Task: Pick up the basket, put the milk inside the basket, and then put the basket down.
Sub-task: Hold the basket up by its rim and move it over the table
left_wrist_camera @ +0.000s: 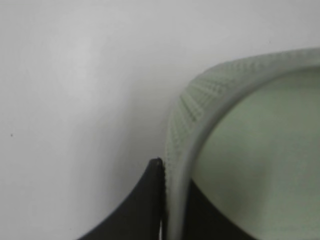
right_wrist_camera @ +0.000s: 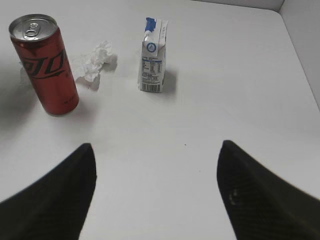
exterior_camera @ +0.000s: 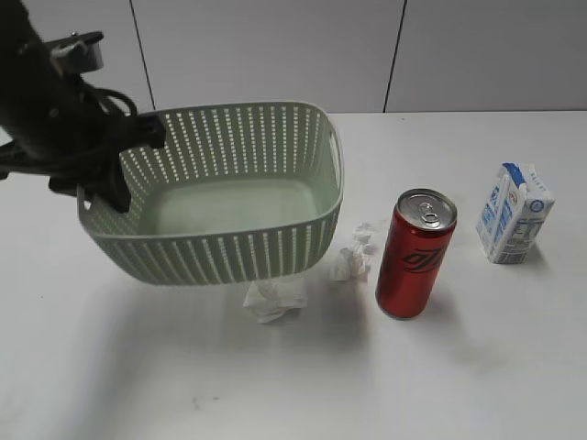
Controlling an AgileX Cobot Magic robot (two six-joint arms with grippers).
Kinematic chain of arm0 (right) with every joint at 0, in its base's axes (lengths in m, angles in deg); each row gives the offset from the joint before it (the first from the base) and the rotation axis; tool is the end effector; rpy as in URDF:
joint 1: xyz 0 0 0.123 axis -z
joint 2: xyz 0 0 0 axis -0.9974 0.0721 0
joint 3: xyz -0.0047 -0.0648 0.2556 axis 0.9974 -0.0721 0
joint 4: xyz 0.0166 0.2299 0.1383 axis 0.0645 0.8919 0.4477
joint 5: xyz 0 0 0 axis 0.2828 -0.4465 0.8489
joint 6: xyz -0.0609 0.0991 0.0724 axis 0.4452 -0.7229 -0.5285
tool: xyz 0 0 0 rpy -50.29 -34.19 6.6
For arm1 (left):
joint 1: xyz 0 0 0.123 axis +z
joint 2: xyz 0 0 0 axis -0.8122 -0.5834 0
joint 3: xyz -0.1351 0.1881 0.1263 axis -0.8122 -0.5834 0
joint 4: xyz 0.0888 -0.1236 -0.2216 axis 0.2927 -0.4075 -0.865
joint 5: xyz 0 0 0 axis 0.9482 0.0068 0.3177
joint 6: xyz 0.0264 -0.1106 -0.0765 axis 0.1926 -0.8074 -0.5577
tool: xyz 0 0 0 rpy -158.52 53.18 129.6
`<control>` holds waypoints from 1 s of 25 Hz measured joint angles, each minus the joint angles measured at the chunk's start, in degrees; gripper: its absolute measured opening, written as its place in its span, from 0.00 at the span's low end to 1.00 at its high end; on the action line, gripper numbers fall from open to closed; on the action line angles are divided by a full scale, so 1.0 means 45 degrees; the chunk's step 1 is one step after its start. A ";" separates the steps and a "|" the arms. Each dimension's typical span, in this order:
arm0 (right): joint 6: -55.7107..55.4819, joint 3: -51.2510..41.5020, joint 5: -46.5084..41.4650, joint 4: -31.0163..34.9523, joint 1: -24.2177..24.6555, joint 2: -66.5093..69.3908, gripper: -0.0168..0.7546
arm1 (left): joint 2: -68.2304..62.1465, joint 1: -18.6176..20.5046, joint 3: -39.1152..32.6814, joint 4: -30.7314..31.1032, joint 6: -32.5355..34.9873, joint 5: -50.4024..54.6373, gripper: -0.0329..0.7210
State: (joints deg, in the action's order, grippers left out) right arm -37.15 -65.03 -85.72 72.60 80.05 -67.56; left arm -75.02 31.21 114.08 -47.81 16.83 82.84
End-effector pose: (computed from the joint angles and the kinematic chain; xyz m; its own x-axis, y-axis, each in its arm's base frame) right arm 0.0865 0.0106 0.2507 -0.4126 -0.1147 -0.9037 -0.1433 0.9879 -0.0600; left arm 0.3233 -0.1556 0.1727 -0.9772 -0.0591 -0.2039 -0.0116 0.9739 -0.2267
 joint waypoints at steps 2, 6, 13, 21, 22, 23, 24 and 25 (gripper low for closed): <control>0.0000 0.0000 0.0000 0.0000 0.0000 0.0000 0.79 | 0.0850 -0.0216 -0.1327 0.0060 -0.0405 -0.0795 0.05; 0.0000 0.0000 0.0000 0.0000 0.0000 0.0000 0.79 | 0.1537 -0.0683 -0.3191 0.0130 -0.0676 -0.1641 0.05; 0.0000 0.0000 0.0010 0.0000 0.0000 0.0000 0.79 | 0.1165 -0.1778 -0.3844 0.0309 -0.1109 -0.2346 0.05; -0.0041 0.0823 0.0170 0.0000 0.0000 0.1353 0.79 | 0.1019 -0.1793 -0.3844 0.0949 -0.1292 -0.2751 0.05; -0.0067 0.1019 0.0285 0.0000 0.0000 0.1758 0.79 | 0.1019 -0.1793 -0.3844 0.0871 -0.1303 -0.2795 0.05; -0.0141 0.1209 0.0409 0.0000 0.0000 0.2117 0.79 | 0.1019 -0.1793 -0.3844 0.0765 -0.1303 -0.2805 0.05; -0.0234 0.1468 0.0509 0.0000 0.0000 0.2584 0.79 | 0.1019 -0.1793 -0.3844 0.0639 -0.1303 -0.2805 0.05; -0.0364 0.1742 0.0613 0.0000 0.0000 0.3109 0.79 | 0.1019 -0.1793 -0.3844 0.0522 -0.1303 -0.2809 0.05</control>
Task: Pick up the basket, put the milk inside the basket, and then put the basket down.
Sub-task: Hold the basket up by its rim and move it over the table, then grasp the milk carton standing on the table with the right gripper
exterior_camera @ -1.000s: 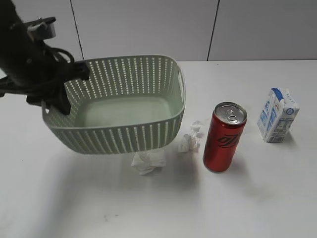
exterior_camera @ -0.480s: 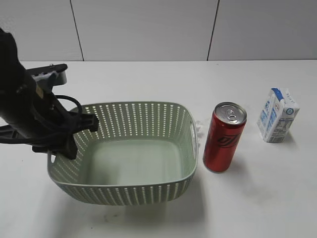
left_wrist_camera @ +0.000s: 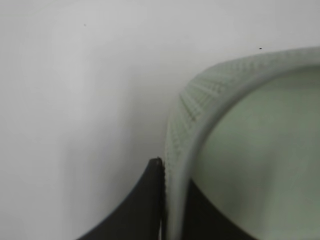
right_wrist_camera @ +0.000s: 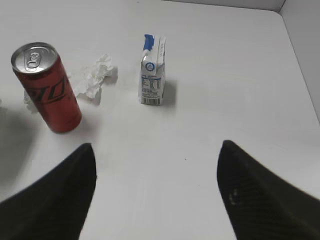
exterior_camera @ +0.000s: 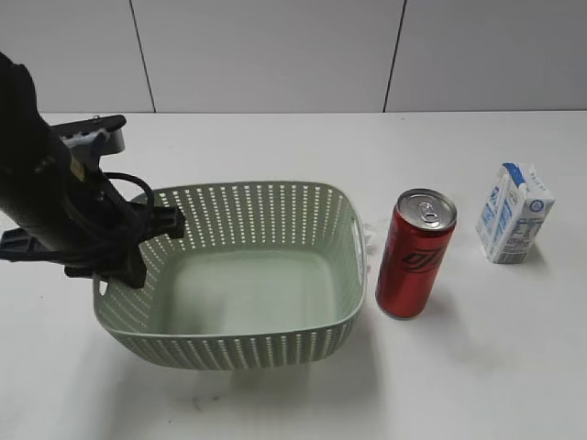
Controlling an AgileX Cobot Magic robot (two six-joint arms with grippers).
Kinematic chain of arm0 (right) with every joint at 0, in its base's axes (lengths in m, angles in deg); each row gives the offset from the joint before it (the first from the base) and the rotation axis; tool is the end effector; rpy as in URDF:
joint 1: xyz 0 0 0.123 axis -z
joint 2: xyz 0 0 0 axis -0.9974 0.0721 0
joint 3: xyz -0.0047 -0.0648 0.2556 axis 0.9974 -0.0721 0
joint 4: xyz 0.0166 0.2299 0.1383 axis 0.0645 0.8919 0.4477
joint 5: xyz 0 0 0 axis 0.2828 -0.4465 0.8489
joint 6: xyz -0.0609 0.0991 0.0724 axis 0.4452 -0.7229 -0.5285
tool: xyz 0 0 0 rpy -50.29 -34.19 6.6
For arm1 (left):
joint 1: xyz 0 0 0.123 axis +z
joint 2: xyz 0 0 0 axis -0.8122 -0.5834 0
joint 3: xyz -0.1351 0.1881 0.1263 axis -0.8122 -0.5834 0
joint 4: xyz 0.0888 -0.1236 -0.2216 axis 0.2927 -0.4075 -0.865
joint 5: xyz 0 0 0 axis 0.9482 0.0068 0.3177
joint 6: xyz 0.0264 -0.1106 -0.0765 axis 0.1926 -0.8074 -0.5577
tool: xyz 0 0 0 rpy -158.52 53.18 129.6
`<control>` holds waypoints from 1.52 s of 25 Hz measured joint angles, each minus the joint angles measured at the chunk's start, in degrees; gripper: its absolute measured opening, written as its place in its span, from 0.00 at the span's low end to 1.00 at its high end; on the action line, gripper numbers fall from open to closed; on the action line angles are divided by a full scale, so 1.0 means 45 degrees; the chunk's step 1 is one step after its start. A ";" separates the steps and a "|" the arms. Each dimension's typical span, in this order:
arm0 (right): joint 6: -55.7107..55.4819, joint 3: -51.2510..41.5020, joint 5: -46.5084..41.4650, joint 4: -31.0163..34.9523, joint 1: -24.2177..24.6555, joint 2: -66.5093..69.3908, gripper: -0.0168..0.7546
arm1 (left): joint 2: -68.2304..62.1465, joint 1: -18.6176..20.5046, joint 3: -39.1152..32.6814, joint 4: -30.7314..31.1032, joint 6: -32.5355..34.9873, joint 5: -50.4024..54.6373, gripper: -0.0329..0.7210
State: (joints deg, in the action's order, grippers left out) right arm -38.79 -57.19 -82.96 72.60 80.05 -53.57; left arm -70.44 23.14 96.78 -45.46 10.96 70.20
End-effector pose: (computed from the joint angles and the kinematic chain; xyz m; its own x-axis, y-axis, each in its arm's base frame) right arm 0.1141 0.0134 0.2806 -0.4691 -0.0912 -0.8784 -0.1327 0.9906 -0.0319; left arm 0.2640 -0.1709 0.1211 -0.9790 -0.0185 -0.2028 0.0236 0.9788 -0.2033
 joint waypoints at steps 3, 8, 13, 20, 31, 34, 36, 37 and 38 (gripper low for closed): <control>-0.0232 0.0804 0.0075 0.0000 0.0000 0.1888 0.78 | 0.0000 0.0000 0.0000 -0.0130 -0.0039 -0.0012 0.05; -0.0321 0.2066 0.0342 -0.0099 0.0000 0.5561 0.70 | 0.0000 0.0000 0.0000 -0.0153 -0.0039 0.0002 0.05; -0.0824 0.3384 0.1417 -0.1273 0.0000 0.9396 0.64 | 0.0000 0.0000 0.0000 -0.0146 -0.0039 0.0069 0.05; -0.1361 0.5285 0.2919 -0.2054 0.0000 1.4486 0.63 | 0.0000 0.0000 0.0000 0.0199 -0.0039 0.0085 0.05; -0.3667 0.7759 0.3565 -0.4743 0.0000 2.0113 0.53 | 0.0000 0.0000 0.0000 0.0282 -0.0039 0.0126 0.05; -0.3918 0.8084 0.3815 -0.4953 0.0000 2.0879 0.30 | 0.0000 0.0000 0.0000 0.0318 -0.0039 0.0126 0.05; -0.3976 0.8269 0.4012 -0.4953 0.0000 2.1190 0.11 | 0.0000 0.0000 0.0000 0.0346 -0.0039 0.0126 0.05; -0.3988 0.8352 0.4046 -0.4953 0.0000 2.1269 0.06 | 0.0000 0.0000 0.0000 0.0363 -0.0039 0.0126 0.05; -0.4000 0.8482 0.4065 -0.4953 0.0000 2.1283 0.04 | 0.0000 0.0000 0.0000 0.0372 -0.0039 0.0126 0.05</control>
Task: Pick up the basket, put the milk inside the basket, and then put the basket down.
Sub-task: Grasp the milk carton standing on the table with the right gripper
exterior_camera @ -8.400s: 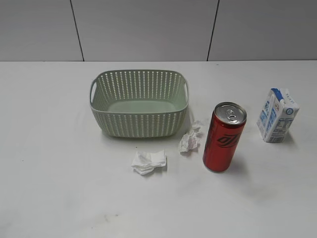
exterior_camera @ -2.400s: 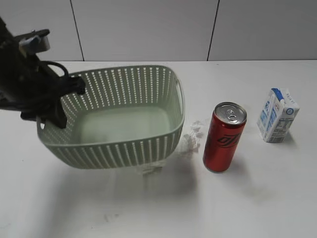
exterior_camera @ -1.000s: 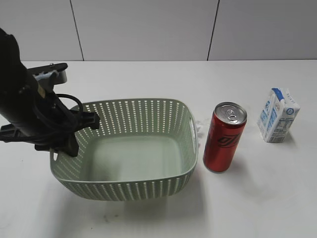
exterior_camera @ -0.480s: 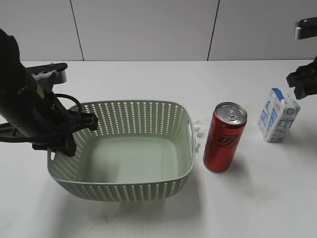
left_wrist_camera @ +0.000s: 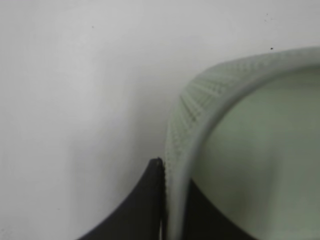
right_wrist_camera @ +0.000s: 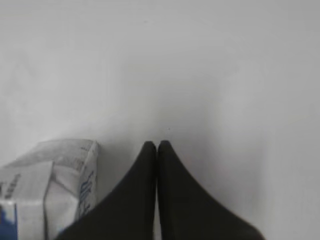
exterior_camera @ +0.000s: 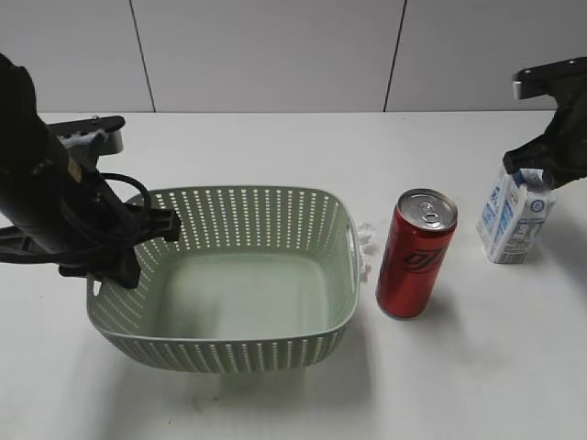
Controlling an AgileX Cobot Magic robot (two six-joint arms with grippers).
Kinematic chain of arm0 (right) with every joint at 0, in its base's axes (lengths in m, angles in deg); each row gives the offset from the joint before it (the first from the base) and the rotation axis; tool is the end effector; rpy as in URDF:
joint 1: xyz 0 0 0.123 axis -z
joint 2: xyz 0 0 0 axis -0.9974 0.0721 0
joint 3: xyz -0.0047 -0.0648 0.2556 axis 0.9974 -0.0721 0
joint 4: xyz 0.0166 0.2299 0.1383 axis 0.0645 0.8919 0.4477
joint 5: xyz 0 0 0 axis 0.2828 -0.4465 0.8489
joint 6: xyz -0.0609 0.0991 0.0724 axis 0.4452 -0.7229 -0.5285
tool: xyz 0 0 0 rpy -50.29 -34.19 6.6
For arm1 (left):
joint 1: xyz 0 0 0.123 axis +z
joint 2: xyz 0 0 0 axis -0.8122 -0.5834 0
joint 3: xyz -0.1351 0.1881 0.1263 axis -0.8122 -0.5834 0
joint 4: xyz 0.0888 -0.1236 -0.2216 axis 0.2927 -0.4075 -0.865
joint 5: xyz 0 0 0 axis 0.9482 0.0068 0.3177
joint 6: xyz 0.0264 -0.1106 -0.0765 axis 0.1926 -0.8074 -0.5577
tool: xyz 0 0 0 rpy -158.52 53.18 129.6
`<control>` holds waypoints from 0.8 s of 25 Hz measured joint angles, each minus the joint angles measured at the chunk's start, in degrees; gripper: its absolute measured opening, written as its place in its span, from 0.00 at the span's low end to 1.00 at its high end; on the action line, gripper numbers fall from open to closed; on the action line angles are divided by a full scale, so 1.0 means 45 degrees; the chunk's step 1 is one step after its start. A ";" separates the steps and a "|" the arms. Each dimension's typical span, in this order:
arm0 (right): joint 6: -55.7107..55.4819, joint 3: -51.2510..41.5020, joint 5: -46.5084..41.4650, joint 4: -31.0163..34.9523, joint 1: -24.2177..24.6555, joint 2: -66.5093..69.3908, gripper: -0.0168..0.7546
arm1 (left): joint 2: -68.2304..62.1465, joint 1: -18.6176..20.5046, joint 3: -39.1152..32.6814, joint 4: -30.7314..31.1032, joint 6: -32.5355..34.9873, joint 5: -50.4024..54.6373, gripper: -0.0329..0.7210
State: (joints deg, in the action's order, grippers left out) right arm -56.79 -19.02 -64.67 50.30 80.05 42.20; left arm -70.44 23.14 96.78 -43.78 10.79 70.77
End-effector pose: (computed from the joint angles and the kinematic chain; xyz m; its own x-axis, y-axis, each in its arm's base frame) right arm 0.4110 0.0144 0.0979 -0.9061 -0.1471 -0.3967 -0.0690 0.9764 -0.2044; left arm 0.2640 -0.1680 0.1206 -0.9785 0.0004 -0.2063 0.0381 0.9832 -0.1787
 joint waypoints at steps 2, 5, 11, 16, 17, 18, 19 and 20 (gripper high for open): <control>0.0001 0.0374 -0.0291 -0.0022 0.0000 0.0000 0.04 | 0.0000 0.0000 0.0000 0.0029 0.0000 0.0000 0.05; -0.0013 0.0811 -0.1046 -0.0079 0.0000 -0.0372 0.04 | 0.0000 0.0000 0.0000 0.0064 0.0000 0.0000 0.05; 0.0191 0.0863 -0.2126 0.0423 0.0000 -0.3221 0.04 | 0.0000 0.0000 0.0000 0.0091 0.0000 -0.0011 0.05; 0.2109 0.0297 -0.3258 0.2711 0.0000 -0.5704 0.07 | 0.0000 0.0000 0.0000 0.0115 0.0000 -0.0040 0.05; 0.2440 -0.0065 -0.3368 0.3227 0.0000 -0.6141 0.11 | 0.0000 0.0000 0.0000 0.0115 0.0000 -0.0062 0.05; 0.2644 -0.0506 -0.3469 0.3651 0.0000 -0.6583 0.16 | 0.0000 0.0000 0.0000 0.0115 0.0000 -0.0077 0.05; 0.2793 -0.1000 -0.3536 0.3918 0.0000 -0.6953 0.24 | 0.0000 0.0000 0.0000 0.0115 0.0000 -0.0077 0.05; 0.2911 -0.1442 -0.3616 0.4053 0.0000 -0.7404 0.32 | 0.0000 0.0000 0.0000 0.0115 0.0000 -0.0080 0.05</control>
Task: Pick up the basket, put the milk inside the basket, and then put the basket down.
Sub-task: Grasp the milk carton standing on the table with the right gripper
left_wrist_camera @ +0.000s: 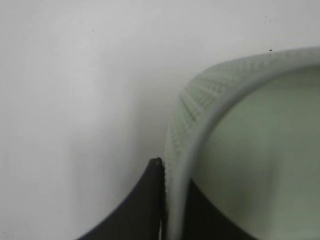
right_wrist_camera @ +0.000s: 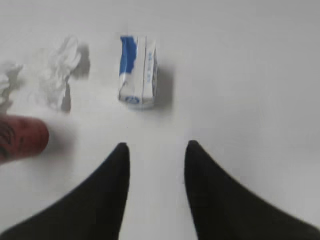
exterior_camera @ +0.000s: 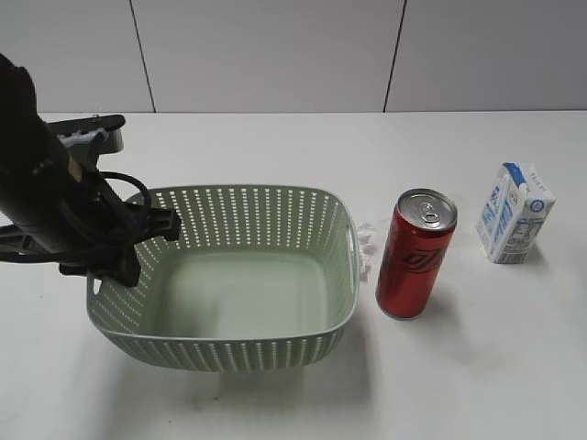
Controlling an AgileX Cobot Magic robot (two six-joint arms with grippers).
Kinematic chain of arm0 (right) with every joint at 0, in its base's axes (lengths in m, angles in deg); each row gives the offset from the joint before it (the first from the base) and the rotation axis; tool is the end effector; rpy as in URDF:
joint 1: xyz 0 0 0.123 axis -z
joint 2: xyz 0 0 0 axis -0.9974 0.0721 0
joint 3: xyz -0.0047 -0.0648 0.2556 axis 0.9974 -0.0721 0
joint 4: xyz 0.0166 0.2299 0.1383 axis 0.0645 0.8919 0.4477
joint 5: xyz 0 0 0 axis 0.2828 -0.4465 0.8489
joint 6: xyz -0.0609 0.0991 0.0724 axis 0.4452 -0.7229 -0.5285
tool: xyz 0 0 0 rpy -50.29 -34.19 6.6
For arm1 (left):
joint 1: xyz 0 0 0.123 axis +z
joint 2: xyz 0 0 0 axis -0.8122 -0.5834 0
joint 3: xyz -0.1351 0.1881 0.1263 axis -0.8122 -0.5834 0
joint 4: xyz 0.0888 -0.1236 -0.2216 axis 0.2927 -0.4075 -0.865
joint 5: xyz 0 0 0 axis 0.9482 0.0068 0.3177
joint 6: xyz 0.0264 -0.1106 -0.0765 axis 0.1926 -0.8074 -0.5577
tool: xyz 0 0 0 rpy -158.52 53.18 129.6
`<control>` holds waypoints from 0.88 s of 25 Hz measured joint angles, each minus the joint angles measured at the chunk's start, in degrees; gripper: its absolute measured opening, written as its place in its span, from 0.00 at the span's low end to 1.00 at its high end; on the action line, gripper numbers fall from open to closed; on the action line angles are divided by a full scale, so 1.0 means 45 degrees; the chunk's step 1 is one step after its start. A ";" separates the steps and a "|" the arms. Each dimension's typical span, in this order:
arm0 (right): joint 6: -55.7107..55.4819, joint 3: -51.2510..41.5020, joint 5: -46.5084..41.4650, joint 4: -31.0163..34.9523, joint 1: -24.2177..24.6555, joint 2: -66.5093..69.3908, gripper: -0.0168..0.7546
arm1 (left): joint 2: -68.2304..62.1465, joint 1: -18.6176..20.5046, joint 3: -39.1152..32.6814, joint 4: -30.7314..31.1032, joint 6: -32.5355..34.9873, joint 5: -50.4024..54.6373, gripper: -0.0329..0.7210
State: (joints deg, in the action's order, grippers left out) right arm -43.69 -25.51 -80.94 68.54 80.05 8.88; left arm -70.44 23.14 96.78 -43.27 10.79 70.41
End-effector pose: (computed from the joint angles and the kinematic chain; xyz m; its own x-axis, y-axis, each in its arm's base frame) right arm 0.3166 0.0266 0.2544 -0.8359 -0.0885 -0.5417 -0.0816 0.9960 -0.0367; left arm 0.2651 -0.1676 0.1208 -0.9765 0.0056 -0.2154 0.0442 0.9836 -0.1750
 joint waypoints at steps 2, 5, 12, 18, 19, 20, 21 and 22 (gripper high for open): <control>0.0238 -0.1138 -0.0098 0.0110 0.0000 -0.0918 0.49 | 0.0000 0.0000 0.0000 0.0000 0.0000 -0.0011 0.05; 0.0656 -0.2784 -0.0129 0.0207 0.0000 -0.2723 0.71 | 0.0000 0.0000 0.0000 0.0000 0.0000 -0.0038 0.05; 0.1035 -0.6033 -0.0013 0.0612 0.0000 -0.7467 0.80 | 0.0000 0.0000 0.0000 0.0000 0.0000 -0.0081 0.05; 0.1103 -0.7904 -0.0029 0.0698 0.0000 -1.1058 0.80 | 0.0000 0.0000 0.0000 0.0004 0.0000 -0.0081 0.05; 0.1103 -0.8104 -0.0029 0.0698 0.0000 -1.1489 0.80 | 0.0000 0.0000 0.0000 0.0004 0.0000 -0.0081 0.05; 0.1115 -0.8265 -0.0029 0.0698 0.0000 -1.1964 0.80 | 0.0000 0.0000 0.0000 0.0004 0.0000 -0.0067 0.05; 0.1115 -0.8351 -0.0044 0.0698 0.0000 -1.2387 0.80 | 0.0000 0.0000 0.0000 0.0004 0.0000 -0.0056 0.05; 0.1115 -0.8399 -0.0044 0.0698 0.0000 -1.2776 0.80 | 0.0000 0.0000 0.0000 0.0004 0.0000 -0.0056 0.05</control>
State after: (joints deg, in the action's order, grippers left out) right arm -38.67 -63.30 -81.14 71.69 80.05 -48.61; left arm -70.44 23.14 96.78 -43.25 10.79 70.16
